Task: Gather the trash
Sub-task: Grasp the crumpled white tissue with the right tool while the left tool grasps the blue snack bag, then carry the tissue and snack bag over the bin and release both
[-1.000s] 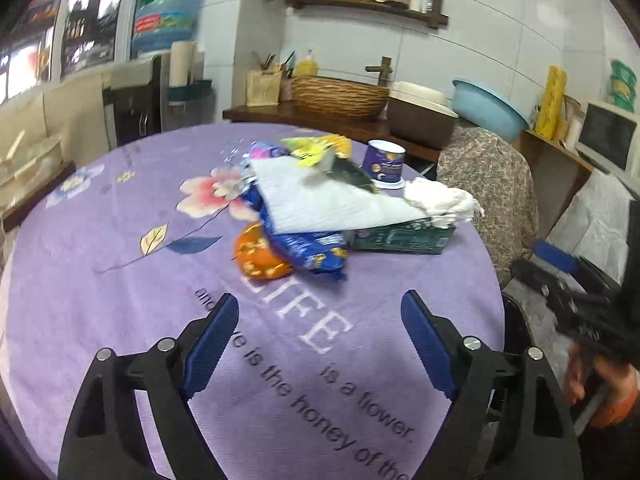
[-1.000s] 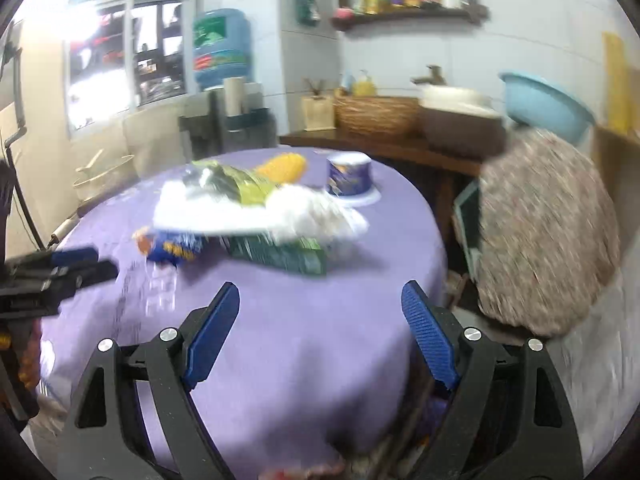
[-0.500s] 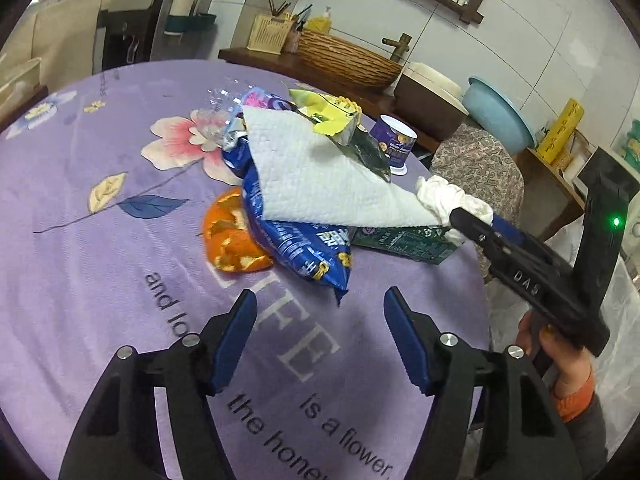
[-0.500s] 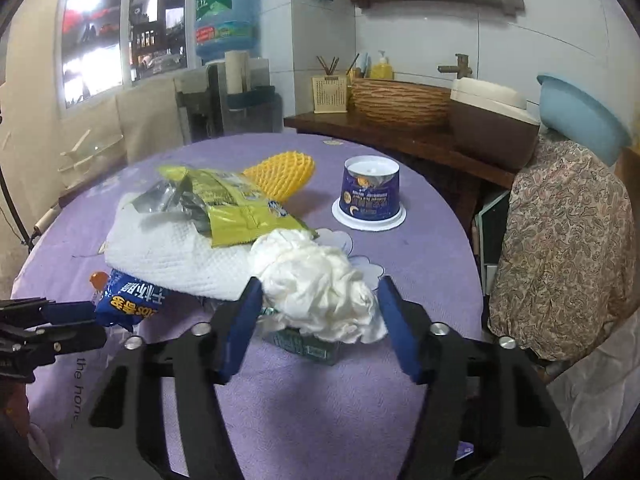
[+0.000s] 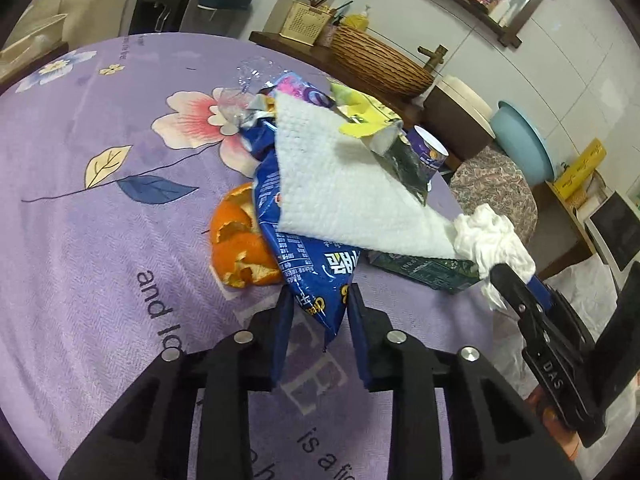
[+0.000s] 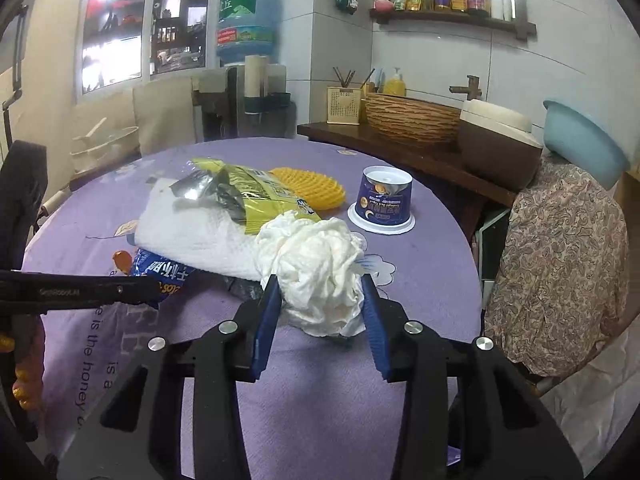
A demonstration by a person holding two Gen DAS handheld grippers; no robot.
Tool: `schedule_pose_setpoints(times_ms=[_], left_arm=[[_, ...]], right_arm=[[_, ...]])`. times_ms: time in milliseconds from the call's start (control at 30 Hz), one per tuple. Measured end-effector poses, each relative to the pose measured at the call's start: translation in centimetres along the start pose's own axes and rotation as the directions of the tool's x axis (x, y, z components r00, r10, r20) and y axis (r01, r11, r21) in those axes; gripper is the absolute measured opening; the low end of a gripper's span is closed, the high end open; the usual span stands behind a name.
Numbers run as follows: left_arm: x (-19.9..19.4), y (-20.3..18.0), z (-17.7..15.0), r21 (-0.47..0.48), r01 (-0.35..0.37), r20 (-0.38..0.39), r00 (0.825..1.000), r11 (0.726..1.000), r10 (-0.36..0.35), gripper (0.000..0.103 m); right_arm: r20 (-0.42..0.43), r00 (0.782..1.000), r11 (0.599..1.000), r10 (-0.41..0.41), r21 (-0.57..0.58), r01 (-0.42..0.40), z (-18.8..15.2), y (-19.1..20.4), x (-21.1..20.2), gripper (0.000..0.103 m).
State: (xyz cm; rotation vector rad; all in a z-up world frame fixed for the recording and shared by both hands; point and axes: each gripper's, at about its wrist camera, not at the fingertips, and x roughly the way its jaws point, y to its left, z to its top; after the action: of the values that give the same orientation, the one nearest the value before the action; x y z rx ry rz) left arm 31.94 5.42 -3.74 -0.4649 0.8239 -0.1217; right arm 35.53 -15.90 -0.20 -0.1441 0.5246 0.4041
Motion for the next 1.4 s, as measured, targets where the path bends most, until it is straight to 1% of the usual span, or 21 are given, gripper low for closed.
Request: schedule_pose_setpoints(times_ms=[100, 133, 200, 333, 533, 633, 700, 800, 867, 933, 1033, 1133, 1233, 1333, 1400], left_arm=[[-0.7, 0.2, -0.4, 0.007, 0.006, 0.012, 1.0, 1.0, -0.006, 0.017], [-1.1, 0.2, -0.6, 0.014, 0.004, 0.022, 1.0, 1.0, -0.004, 0.012], [-2.2, 0.4, -0.9, 0.034, -0.005, 0.046, 0.999, 0.999, 0.004, 0.011], [-5.0, 1.2, -2.0, 0.053, 0.005, 0.097, 0.995, 0.999, -0.01, 0.009], [-8.8, 2.8, -3.6, 0.044, -0.016, 0.164, 0.986, 0.999, 0.008, 0.009], [-10.3, 3.3, -4.5, 0.043, -0.014, 0.188, 0.982, 0.999, 0.006, 0.009], [-10.9, 2.8, -4.8, 0.06, -0.022, 0.201, 0.98, 0.998, 0.009, 0.009], [-11.6, 1.7, -5.0, 0.09, 0.0, 0.215, 0.976, 0.996, -0.02, 0.009], [-12.1, 0.4, -5.0, 0.12, 0.008, 0.239, 0.97, 0.993, -0.037, 0.009], [-12.5, -0.6, -5.1, 0.14, 0.032, 0.25, 0.966, 0.99, -0.067, 0.009], [-12.7, -3.0, -5.3, 0.199, 0.069, 0.258, 0.959, 0.978, -0.12, 0.009], [-12.3, -5.9, -5.9, 0.268, 0.102, 0.246, 0.954, 0.958, -0.17, 0.009], [-11.0, -8.8, -6.6, 0.331, 0.141, 0.211, 0.953, 0.933, -0.219, 0.009], [-8.7, -11.4, -7.3, 0.371, 0.196, 0.128, 0.957, 0.908, -0.259, 0.009], [-7.1, -12.9, -8.1, 0.389, 0.222, 0.075, 0.96, 0.894, -0.271, 0.009]], right_arm=[[0.022, 1.0, 1.0, -0.009, -0.013, 0.009, -0.3, 0.5, -0.9, 0.041], [0.029, 1.0, 1.0, -0.007, -0.012, 0.007, -0.4, 0.6, -1.2, 0.041], [0.043, 0.999, 1.0, 0.0, -0.006, 0.0, -0.6, 0.8, -1.9, 0.041], [0.065, 0.997, 0.999, 0.033, 0.017, -0.035, -1.1, 1.2, -3.7, 0.041], [0.087, 0.993, 0.996, 0.082, 0.024, -0.084, -2.0, 2.6, -6.2, 0.041], [0.096, 0.99, 0.994, 0.106, 0.023, -0.109, -2.5, 3.5, -7.3, 0.041], [0.104, 0.988, 0.993, 0.114, 0.017, -0.117, -2.9, 4.1, -8.0, 0.041], [0.123, 0.986, 0.993, 0.113, 0.023, -0.117, -3.6, 4.6, -9.1, 0.041], [0.139, 0.985, 0.993, 0.106, 0.036, -0.112, -4.1, 4.5, -10.0, 0.041], [0.152, 0.983, 0.992, 0.099, 0.06, -0.11, -4.5, 4.0, -10.9, 0.04], [0.175, 0.982, 0.992, 0.07, 0.096, -0.087, -5.2, 2.9, -12.4, 0.04], [0.188, 0.982, 0.991, 0.016, 0.126, -0.04, -6.0, 1.4, -13.7, 0.04], [0.182, 0.982, 0.985, -0.044, 0.174, 0.012, -7.3, -0.7, -14.9, 0.041], [0.15, 0.981, 0.972, -0.119, 0.218, 0.084, -9.1, -3.2, -15.7, 0.041], [0.123, 0.978, 0.959, -0.168, 0.248, 0.134, -10.6, -4.9, -16.2, 0.041]])
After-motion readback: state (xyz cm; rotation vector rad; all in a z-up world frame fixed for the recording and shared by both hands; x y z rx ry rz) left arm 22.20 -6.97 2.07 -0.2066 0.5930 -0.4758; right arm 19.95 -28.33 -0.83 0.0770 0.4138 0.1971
